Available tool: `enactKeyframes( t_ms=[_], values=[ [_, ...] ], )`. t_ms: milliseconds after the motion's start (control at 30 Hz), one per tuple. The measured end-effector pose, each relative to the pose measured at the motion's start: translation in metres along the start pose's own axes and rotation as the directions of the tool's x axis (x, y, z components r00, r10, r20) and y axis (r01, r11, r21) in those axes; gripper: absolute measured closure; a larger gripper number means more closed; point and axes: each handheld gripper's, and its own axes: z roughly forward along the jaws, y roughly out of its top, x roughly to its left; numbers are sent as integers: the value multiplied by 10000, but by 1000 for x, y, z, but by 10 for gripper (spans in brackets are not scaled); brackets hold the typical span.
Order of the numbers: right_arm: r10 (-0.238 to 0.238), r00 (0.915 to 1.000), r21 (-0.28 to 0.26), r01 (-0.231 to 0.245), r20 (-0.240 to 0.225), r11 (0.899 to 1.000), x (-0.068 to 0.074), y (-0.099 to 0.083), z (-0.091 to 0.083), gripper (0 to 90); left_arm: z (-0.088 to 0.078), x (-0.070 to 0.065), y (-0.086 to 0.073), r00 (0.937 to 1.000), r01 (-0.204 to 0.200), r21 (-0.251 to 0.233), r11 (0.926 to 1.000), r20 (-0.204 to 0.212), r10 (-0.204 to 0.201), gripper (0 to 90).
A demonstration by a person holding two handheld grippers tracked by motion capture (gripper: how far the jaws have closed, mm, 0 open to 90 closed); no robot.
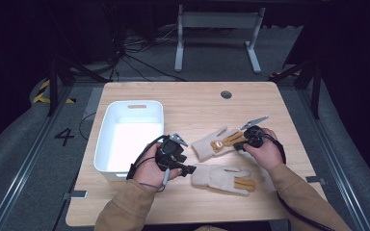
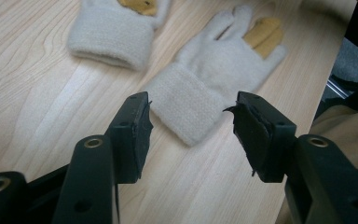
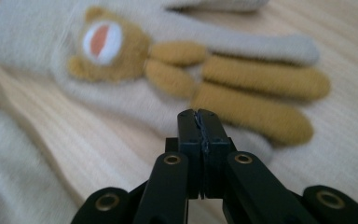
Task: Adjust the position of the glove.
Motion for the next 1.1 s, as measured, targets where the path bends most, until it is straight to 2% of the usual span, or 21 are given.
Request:
enactKeyframes(
  t_ms=[33,200,233,333,433,500,533,567,633,700,733,767,800,833,867,967,1100],
  values=[
    [12,10000,149,-12,-5,9999,1,-2,-1,898,0,0,0,10000,0,-17,10000,-6,0,470],
    [52,9998,115,-51,-167,9999,5,-8,-4,898,1,1,0,10000,20,-36,10000,3,-20,469],
    [-145,9997,-24,145,-218,9999,6,-6,-7,898,1,1,0,10000,61,-51,10000,-6,-61,469],
    [-280,9992,-181,275,-280,9995,7,-2,-10,897,1,1,0,10000,66,-49,10000,3,-66,469],
    [-846,9944,-556,812,-627,9951,12,16,-19,852,1,2,0,10000,84,-40,10000,2,-84,468],
    [-1090,9906,-563,1045,-831,9929,15,24,-21,781,0,3,-1,9999,127,-58,9999,20,-127,468],
    [-1358,9860,-481,1316,-966,9901,17,28,-19,758,0,3,-1,9999,134,-64,9999,23,-134,468],
    [-1358,9860,-481,1316,-966,9901,17,28,-19,758,0,3,-1,9999,134,-64,9999,23,-134,468],
    [-1744,9800,-513,1701,-960,9841,20,35,-15,692,0,3,-1,9999,122,-72,9999,31,-121,468],
    [-1822,9782,-579,1770,-1001,9825,21,36,-13,661,-1,3,-1,9999,116,-89,9999,38,-116,468],
    [-1973,9745,-674,1909,-1065,9793,25,39,-9,584,-1,3,-1,9999,108,-99,9999,43,-108,468],
    [-1973,9745,-674,1909,-1065,9793,25,39,-9,584,-1,3,-1,9999,116,-110,9999,50,-116,468],
    [-1961,9726,-718,1882,-1251,9795,27,41,-4,542,-1,4,-1,9999,116,-96,9999,42,-115,468],
    [-1961,9726,-718,1882,-1251,9795,27,41,-4,542,-1,4,-1,9999,116,-96,9999,42,-115,468],
    [-2157,9679,-657,2087,-1291,9758,28,42,1,516,-1,4,-1,9999,119,-76,9999,40,-119,467],
    [-2249,9653,-608,2185,-1327,9739,29,43,5,503,0,4,-1,9999,122,-59,9999,43,-121,468],
    [-2580,9564,-538,2529,-1372,9660,28,45,15,471,1,4,-1,9999,125,-35,9999,60,-125,467]
  ],
)
